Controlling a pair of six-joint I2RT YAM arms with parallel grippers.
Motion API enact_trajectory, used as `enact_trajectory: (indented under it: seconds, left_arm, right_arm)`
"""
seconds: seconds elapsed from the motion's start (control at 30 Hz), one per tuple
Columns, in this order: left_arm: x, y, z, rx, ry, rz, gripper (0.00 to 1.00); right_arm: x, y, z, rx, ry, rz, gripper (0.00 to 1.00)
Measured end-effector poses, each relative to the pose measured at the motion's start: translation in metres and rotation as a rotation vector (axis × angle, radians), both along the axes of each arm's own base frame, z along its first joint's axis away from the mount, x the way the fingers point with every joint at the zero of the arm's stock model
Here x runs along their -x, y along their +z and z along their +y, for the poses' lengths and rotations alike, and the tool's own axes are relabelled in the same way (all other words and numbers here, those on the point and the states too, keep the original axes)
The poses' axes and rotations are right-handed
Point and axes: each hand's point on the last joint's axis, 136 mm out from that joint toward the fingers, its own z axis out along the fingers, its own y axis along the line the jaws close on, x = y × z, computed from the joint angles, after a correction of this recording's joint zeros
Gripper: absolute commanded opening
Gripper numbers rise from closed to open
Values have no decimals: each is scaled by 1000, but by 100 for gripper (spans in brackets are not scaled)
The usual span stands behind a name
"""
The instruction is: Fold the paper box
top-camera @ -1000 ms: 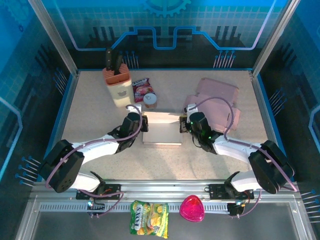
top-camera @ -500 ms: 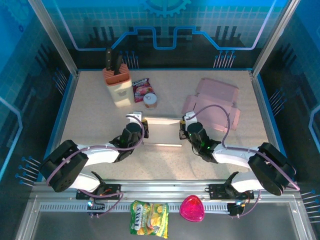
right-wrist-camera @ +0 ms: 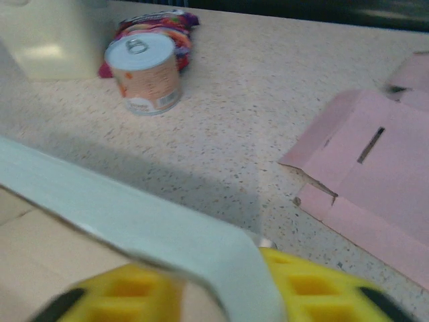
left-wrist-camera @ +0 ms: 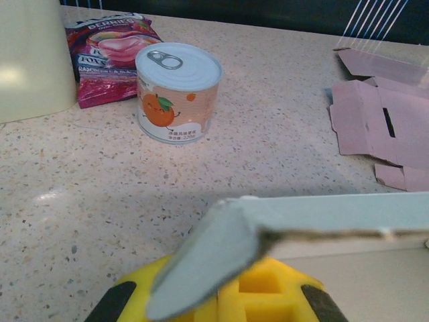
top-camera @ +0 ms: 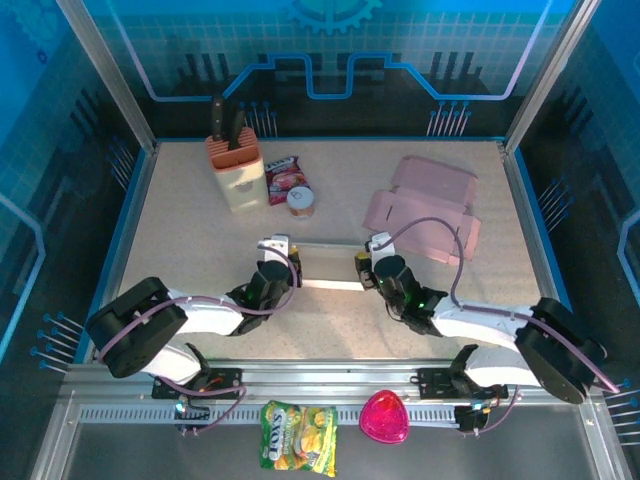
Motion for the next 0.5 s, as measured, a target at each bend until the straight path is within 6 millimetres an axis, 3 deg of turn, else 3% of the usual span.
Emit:
enact_trajectory:
  seconds: [0.07,0.23,0.5]
  left_arm:
    - [2,0,-3,-1,-10,-1,0]
    - [4,0,-3,-10,1,-4,0]
    - [9,-1,-2,-39,34,-13,0]
  right_arm:
    - [7,3,2,-23,15,39,65]
    - [30,16,3,-138,48,147,82]
    - [73,31,-9,-333,69,308,92]
